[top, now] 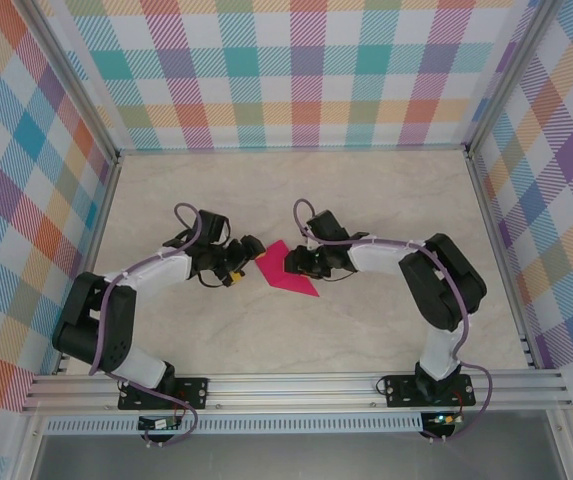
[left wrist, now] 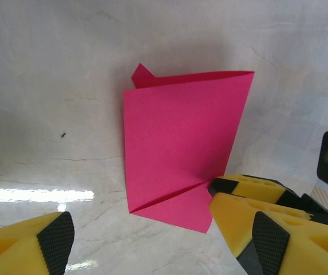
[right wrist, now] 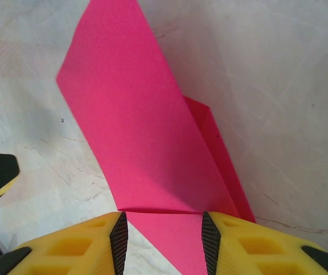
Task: Fold a paper plane with a square sheet of paper (pick it up from the middle)
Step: Rotate the paper at the center of the table, then fold the wing for the fifth time at the center of the table.
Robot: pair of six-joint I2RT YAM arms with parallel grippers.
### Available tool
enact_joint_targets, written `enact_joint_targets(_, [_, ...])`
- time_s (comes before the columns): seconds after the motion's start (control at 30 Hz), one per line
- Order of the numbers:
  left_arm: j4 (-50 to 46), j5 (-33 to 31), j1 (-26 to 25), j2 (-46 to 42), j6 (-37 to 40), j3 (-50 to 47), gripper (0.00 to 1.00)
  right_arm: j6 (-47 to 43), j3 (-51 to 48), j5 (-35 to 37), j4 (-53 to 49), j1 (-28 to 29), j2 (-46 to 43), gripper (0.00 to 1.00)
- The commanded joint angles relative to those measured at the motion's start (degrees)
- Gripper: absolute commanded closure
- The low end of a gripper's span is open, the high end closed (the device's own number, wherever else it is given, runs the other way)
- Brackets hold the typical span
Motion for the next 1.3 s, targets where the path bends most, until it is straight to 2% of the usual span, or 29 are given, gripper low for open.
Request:
enact_joint_targets(0.0, [0.9,1.7,-1.7,1.8,-1.6,0.6,0.18,-0.6,-0.1,-1.4,0.6,-0.4,1.5,0.58])
enact_joint_targets(0.13, [1.0,2.1,-2.5,2.9,-1.9,1.1,0.22,-0.7,-0.1,-1.1,0.0,-1.0,2.1,0.59])
enact_joint_targets(0.27, [2.8,3.6,-3.7,4.6,-3.0,1.4,0.3,0.6,-0.6,-2.4,0.5,-2.0,2.9,0.6])
enact_joint_targets(0.43, [2.6,3.0,-5.2,6.1,-3.3,2.3,0.4,4.2,-2.9,-8.0,3.7,-4.6,3.3,0.6])
enact_joint_targets(0.63, [3.7,2.9,-6.2,7.7,-3.9,2.8,0.46,8.3,-4.4,-13.8,6.2,-7.7,4.2,0.6])
enact_joint_targets(0.87, [5.4,3.6,-7.1,10.2,-4.3,4.6,0.5,12.3,-5.6,-18.7,10.1,-10.0,5.1,0.6])
enact_joint_targets(1.27, [4.5,3.4,-7.8,13.1,-4.6,5.9,0.54,13.6,-5.4,-19.5,9.4,-10.8,6.0,0.6])
